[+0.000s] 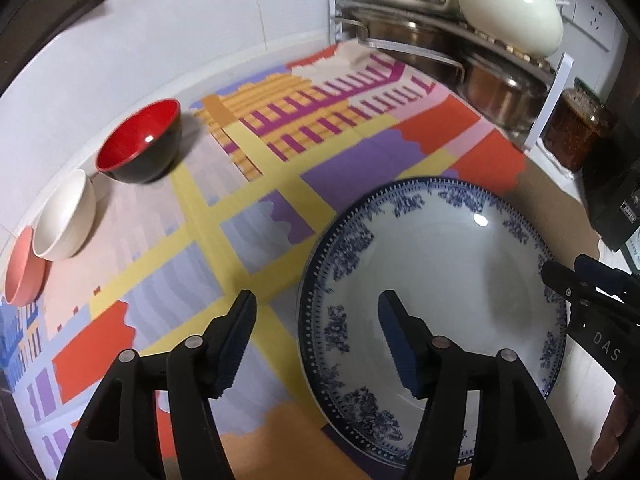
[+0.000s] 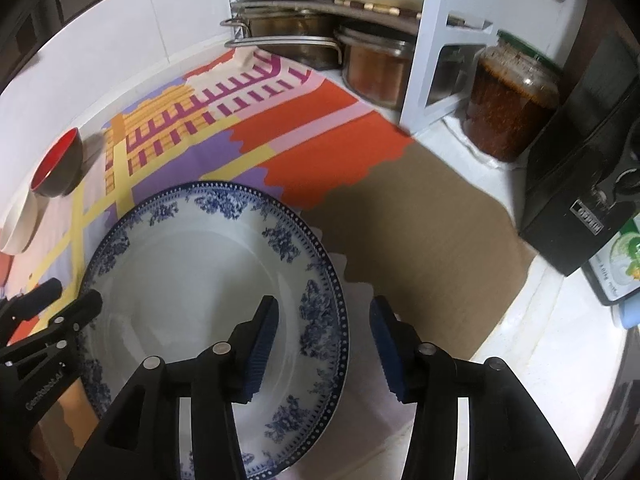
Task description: Organize plates and bowls
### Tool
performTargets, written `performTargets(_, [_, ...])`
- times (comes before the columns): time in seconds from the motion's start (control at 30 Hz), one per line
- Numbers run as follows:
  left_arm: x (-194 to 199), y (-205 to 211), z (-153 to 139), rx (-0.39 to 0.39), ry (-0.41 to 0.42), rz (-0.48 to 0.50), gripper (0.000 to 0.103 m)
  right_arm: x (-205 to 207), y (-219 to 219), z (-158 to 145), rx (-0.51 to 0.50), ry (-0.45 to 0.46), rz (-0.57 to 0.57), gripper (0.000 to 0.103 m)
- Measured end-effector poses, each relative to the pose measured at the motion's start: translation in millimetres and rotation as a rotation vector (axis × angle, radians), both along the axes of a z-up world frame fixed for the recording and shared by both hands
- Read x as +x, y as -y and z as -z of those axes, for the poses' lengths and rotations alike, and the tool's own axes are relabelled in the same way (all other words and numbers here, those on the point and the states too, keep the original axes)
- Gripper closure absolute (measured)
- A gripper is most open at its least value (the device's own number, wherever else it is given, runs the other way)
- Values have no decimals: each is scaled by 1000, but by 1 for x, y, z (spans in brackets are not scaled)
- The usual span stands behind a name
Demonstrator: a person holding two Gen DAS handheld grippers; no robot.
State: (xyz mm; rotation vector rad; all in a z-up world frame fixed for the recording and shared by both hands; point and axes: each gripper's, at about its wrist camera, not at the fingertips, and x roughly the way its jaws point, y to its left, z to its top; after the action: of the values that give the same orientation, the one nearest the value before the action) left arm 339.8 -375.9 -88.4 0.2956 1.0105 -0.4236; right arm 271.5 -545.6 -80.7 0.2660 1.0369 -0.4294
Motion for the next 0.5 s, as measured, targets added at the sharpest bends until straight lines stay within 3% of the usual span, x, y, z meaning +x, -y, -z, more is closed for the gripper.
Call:
performTargets(0.13, [-3, -13, -14, -22, 60, -12, 34, -2, -10, -12, -11, 34, -19, 54])
performTargets(0.23, [-6, -29, -24, -36, 99, -48, 30, -2, -22, -22, -14, 63, -40, 47])
performTargets(0.5, [-15, -84, -51, -43, 199, -142, 21, 2, -69, -48, -14, 149, -141, 47])
